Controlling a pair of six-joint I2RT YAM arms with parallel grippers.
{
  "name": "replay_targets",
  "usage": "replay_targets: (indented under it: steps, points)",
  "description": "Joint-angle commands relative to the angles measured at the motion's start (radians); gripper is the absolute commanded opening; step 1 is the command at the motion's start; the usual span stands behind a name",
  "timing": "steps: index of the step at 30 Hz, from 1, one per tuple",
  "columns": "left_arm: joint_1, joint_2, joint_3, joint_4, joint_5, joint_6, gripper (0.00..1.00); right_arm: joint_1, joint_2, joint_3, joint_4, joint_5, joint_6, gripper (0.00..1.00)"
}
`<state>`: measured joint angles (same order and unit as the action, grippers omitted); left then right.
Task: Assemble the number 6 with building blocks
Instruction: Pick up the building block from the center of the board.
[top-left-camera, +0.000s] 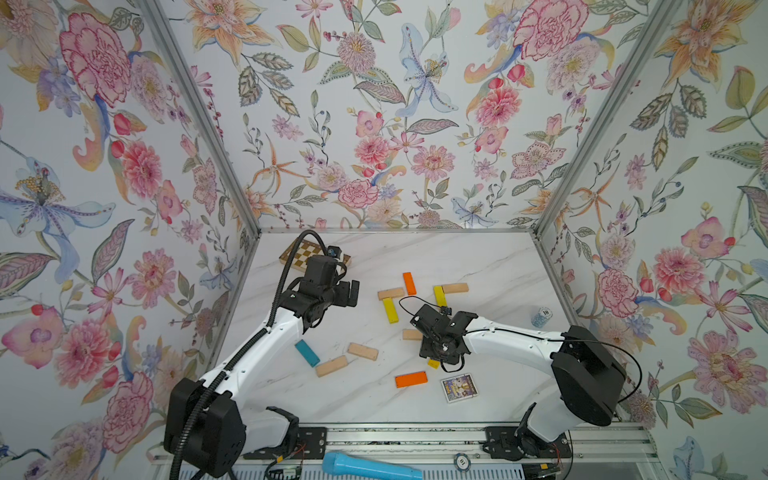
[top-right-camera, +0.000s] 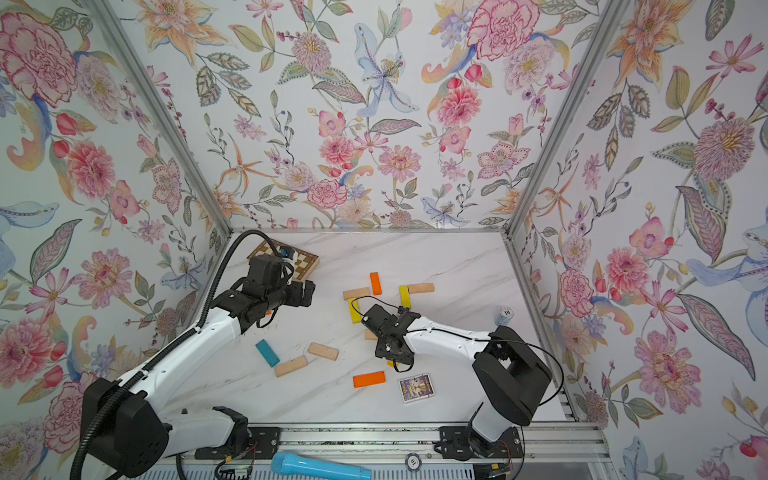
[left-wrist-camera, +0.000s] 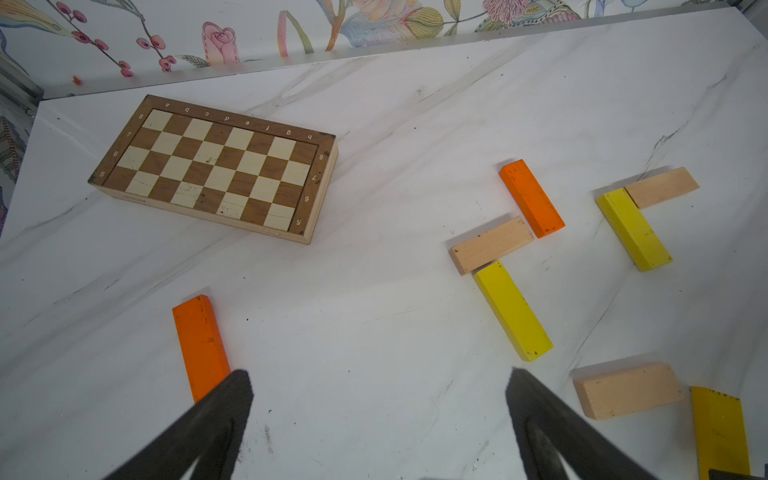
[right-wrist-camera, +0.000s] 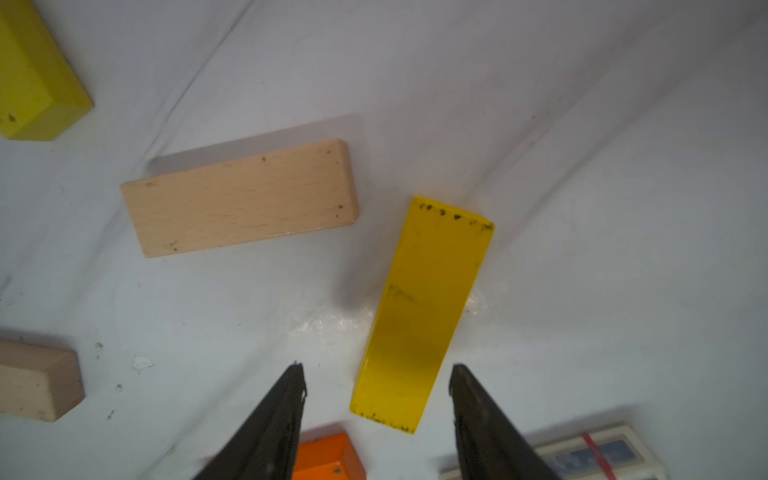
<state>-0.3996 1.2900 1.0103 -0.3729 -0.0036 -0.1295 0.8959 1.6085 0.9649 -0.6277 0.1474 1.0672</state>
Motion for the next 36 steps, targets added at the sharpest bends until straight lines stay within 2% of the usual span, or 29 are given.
replay_targets:
  steps: [1, 7, 12, 17, 22, 26, 36]
  points:
    - [-0.010, -0.003, -0.010, 0.005, 0.013, -0.010, 0.99, -0.007, 0.034, -0.023, 0.018, -0.030, 0.004, 0.56]
    - [-0.010, 0.000, -0.015, 0.010, 0.011, -0.005, 0.99, -0.027, 0.048, -0.054, 0.046, -0.046, 0.002, 0.50]
    - [-0.011, 0.005, -0.015, 0.008, 0.005, -0.002, 0.99, -0.054, 0.028, -0.065, 0.045, -0.036, -0.036, 0.31]
    - [-0.009, 0.012, -0.015, 0.008, 0.000, 0.002, 0.99, -0.136, -0.049, -0.053, 0.032, -0.049, -0.219, 0.17]
    - [-0.010, 0.030, -0.010, 0.008, 0.005, 0.005, 0.99, -0.233, -0.135, -0.005, -0.025, -0.071, -0.419, 0.18]
    - [-0.010, 0.038, -0.010, 0.006, 0.002, 0.008, 0.99, -0.298, -0.148, 0.035, -0.085, -0.107, -0.566, 0.19]
    - [-0.010, 0.061, -0.009, 0.009, 0.011, 0.012, 0.99, -0.342, -0.042, 0.075, -0.106, -0.139, -0.736, 0.19]
